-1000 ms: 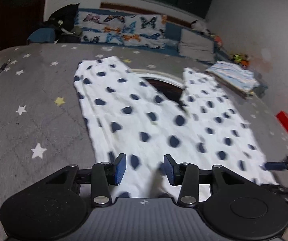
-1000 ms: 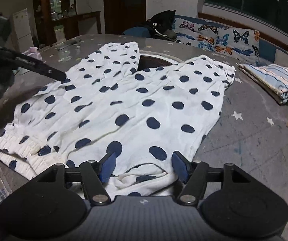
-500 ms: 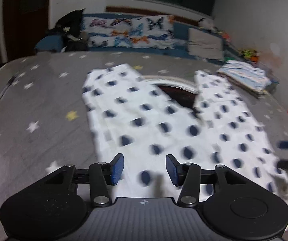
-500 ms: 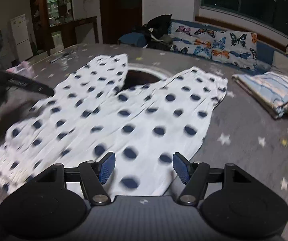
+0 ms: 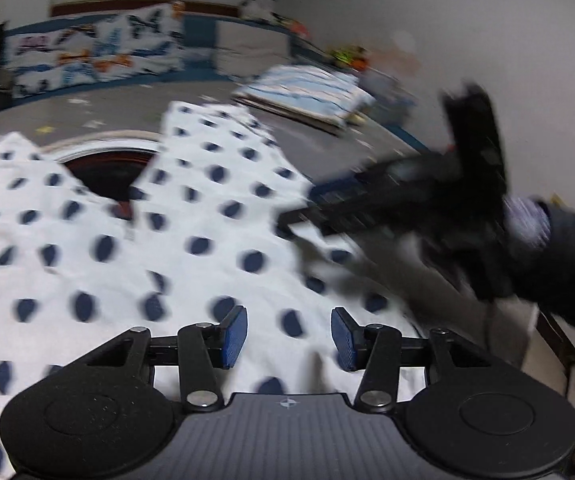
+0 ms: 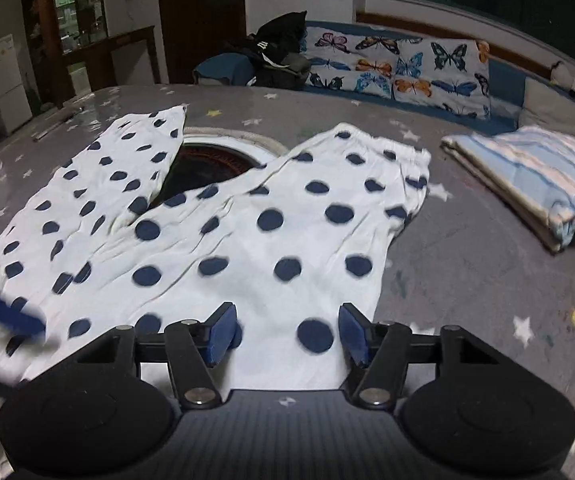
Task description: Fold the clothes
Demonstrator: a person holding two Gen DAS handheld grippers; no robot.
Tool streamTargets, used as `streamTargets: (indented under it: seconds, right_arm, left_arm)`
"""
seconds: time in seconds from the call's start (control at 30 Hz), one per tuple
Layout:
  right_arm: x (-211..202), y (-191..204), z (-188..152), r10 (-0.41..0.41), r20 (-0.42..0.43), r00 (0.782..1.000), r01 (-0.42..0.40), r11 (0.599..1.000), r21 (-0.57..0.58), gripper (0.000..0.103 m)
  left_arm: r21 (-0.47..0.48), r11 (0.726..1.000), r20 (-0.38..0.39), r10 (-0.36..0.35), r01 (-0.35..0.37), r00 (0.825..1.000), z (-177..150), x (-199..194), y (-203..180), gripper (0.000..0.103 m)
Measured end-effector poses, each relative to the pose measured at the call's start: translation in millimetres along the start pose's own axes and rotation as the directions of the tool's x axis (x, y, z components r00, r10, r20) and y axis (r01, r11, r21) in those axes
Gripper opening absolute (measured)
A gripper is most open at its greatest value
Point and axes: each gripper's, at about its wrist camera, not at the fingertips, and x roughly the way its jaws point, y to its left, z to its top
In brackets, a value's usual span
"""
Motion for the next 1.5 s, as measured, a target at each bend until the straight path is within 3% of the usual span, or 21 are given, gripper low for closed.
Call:
streamTargets:
  seconds: [0.23,0.53,0.67,0.9,1.3,1.5]
  right_arm:
    - [26.7,-0.9,30.1,0.024,0.02,1.0,-0.023,0.999,-0.038,0.058]
    - [72.0,-26.1,59.4,-0.016,0.022,1.0,0.016,1.0,-0.022,0.06]
    - [88.0,-35.4,72.4,-0.012,0.029,1.0,0.013,1.0,-0.018,0.069]
    - [104.2,-56.0,86.7,0.01,0.055,0.998,-0.013,0.998,0.054,0.069]
    - [137.4,-83.3,120.5,-0.128,0.024,0.991,0.126,0.988,0.085,0.069]
    - [119.5,-73.9,115.5,-0.12,0.019,0.993,0.12,0.992,0.032,0.069]
  left_arm:
    - [0.017,0.996,-0.052,-0.082,0.083,0.995,-9.4,14.0,-10.3,0.05]
    - [0.027,0.99,-0.065,-0.138,0.14,0.988,-13.6,15.9,-7.2,0.05]
    - [0.014,0.988,-0.064,-0.155,0.156,0.986,-14.6,15.3,-5.7,0.05]
    - [0.003,0.984,-0.064,-0.176,0.176,0.982,-16.2,13.7,-6.3,0.05]
    - [-0.007,0.983,-0.06,-0.185,0.185,0.981,-16.8,14.7,-1.8,0.051]
    - [-0.011,0.984,-0.055,-0.179,0.179,0.982,-17.3,10.0,-1.3,0.054]
